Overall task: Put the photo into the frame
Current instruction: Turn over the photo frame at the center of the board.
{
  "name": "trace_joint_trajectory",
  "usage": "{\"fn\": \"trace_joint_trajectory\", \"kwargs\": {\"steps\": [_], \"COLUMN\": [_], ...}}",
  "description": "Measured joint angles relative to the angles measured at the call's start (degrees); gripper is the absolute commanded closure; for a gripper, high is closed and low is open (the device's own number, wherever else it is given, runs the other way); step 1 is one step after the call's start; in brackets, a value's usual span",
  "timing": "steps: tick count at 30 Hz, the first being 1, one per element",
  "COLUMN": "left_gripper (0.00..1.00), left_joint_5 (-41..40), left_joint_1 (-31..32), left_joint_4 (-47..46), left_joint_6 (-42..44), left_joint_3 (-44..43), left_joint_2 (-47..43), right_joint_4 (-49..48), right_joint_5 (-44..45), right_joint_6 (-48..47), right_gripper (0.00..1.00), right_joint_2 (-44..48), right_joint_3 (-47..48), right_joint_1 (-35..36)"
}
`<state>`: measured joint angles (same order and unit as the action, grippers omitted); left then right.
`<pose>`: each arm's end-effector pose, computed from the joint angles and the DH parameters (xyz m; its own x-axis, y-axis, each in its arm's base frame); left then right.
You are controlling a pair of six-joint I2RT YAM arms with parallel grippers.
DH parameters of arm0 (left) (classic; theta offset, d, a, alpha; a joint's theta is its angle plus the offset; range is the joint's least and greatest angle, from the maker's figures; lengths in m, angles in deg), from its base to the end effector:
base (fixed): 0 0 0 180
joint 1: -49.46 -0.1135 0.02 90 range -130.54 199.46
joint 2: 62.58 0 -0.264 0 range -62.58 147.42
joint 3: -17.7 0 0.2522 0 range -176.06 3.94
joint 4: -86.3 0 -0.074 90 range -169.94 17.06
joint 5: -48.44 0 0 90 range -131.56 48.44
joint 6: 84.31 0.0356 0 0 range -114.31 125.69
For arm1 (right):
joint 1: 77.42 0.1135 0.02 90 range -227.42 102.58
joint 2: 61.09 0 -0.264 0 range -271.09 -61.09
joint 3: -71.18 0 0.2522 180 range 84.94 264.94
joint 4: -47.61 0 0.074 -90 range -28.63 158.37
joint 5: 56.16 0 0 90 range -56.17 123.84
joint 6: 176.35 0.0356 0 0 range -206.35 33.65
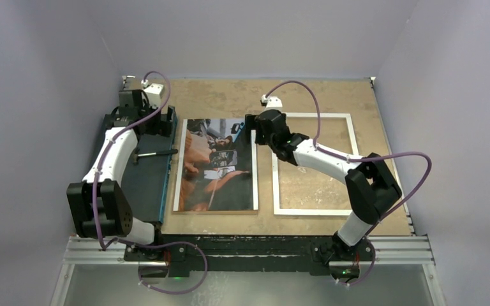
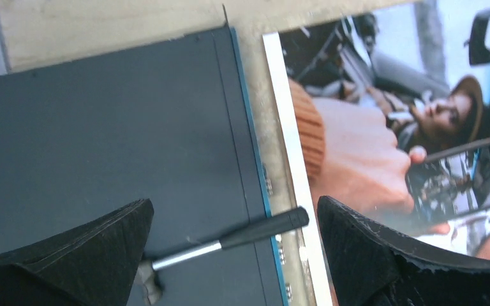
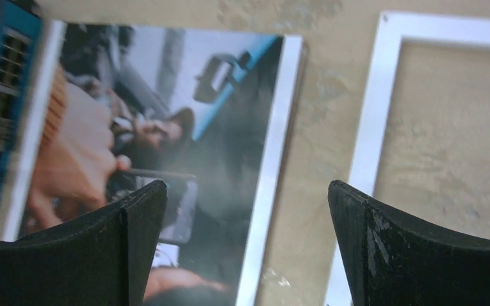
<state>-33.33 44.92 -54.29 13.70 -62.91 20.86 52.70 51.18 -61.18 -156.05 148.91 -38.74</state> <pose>0.3220 0.0205 0.2899 -0.6598 0.0860 -0.7465 0.1204 0.9927 0.0079 0.3061 0.2315 0.2608 -0.4305 0.1754 -0.8854 -0.2190 0.9313 0.2910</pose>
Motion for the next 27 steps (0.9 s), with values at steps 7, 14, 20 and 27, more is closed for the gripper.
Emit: {"fn": "trace_joint_trajectory", "kwargs": {"steps": [7,14,20,27], "left_gripper": [0.00,0.00,0.00,0.00], "left_joint_5": [1.1,1.8,2.3,2.3], "left_joint_1": [2.4,4.3,4.3,4.3], "left_joint_4": [5.2,7.3,9.9,11.4], "left_joint_6": [2.6,2.5,2.1,2.1], "left_joint_3": [1.2,1.4,-0.1,-2.6], "left_joint_2": [-3.3,-3.7,-3.6,-3.6], "right_joint_4": [11.6,17.0,18.8,19.2], "right_joint_5": [7.0,11.8,13.3,15.1], "right_joint_6": [1.9,3.0,4.3,6.1], "right_gripper": [0.10,0.20,0.28,0.52], "right_joint_2": [-0.4,-0.7,-5.2,-9.1], "right_joint_3": [0.0,-1.8,-2.9,-2.6], "right_joint_1": [-0.1,-0.2,1.1,3.8]}}
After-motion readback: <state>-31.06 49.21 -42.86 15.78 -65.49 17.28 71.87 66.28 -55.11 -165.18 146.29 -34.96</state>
